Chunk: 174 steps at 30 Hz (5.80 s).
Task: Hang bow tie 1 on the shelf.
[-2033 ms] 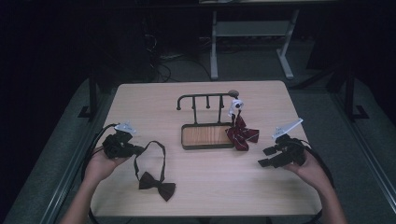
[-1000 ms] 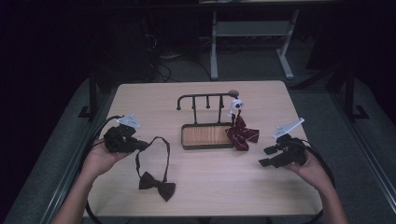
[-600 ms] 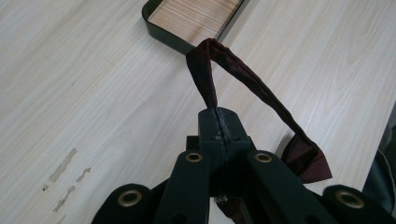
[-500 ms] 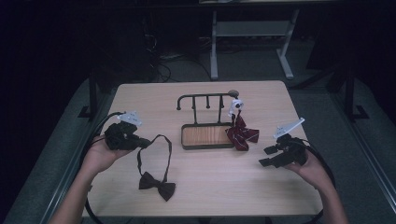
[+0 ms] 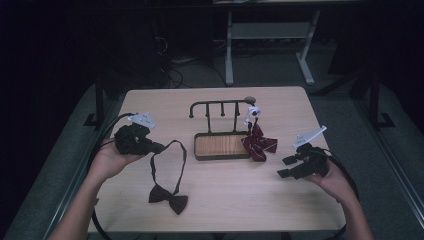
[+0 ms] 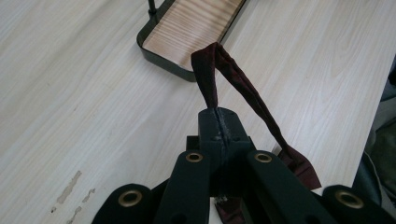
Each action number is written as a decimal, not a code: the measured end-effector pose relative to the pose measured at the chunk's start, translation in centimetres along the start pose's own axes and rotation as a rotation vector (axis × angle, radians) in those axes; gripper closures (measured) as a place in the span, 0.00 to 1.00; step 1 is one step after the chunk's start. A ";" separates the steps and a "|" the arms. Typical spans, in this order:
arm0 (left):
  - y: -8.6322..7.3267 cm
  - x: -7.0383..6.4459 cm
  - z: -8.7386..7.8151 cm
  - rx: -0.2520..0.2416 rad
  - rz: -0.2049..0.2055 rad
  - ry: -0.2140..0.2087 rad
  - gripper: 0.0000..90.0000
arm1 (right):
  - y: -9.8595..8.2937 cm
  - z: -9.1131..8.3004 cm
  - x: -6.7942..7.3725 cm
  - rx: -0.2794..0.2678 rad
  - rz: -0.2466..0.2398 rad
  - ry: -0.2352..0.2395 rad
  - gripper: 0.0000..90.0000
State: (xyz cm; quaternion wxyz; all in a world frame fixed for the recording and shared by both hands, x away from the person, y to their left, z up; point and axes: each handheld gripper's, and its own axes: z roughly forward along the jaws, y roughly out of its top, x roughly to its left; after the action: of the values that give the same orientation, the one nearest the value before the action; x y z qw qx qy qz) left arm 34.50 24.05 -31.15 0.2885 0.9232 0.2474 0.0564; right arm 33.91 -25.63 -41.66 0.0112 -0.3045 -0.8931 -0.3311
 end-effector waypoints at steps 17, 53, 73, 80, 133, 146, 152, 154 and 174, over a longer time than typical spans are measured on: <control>1.3 -0.5 -1.2 -0.016 0.021 0.002 1.00 | 0.2 -0.2 0.1 -0.009 -0.009 -0.004 0.41; 5.9 0.1 -2.3 -0.027 0.065 0.026 1.00 | 0.2 -0.7 0.8 -0.004 -0.022 -0.032 0.41; 9.3 1.2 -2.1 0.003 0.074 0.067 1.00 | 0.0 -1.1 0.9 -0.016 -0.021 -0.037 0.41; 9.9 2.3 -1.6 0.018 0.039 0.079 1.00 | -0.1 -1.3 0.9 -0.020 -0.025 -0.040 0.41; 9.7 3.4 0.0 0.091 -0.014 0.124 0.75 | -0.2 -1.2 0.6 -0.020 -0.012 -0.040 0.40; 8.4 2.9 -0.3 0.093 0.008 0.118 0.70 | -0.4 -1.1 0.5 -0.015 0.005 -0.042 0.40; 7.7 2.6 -0.5 0.084 0.012 0.118 0.67 | -0.4 -1.2 0.5 -0.017 0.002 -0.044 0.39; 7.2 2.5 -0.5 0.079 0.008 0.108 0.67 | -0.4 -1.2 0.5 -0.017 0.002 -0.045 0.39; 5.4 1.1 -0.4 0.069 0.053 0.071 0.67 | -0.5 -1.1 0.5 -0.017 0.011 -0.051 0.38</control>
State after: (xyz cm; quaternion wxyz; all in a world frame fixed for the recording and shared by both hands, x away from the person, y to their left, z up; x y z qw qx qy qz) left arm 37.63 20.98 -27.86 0.2457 0.9363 0.2349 0.0880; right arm 33.05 -26.32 -40.95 -0.0125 -0.3180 -0.8885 -0.3306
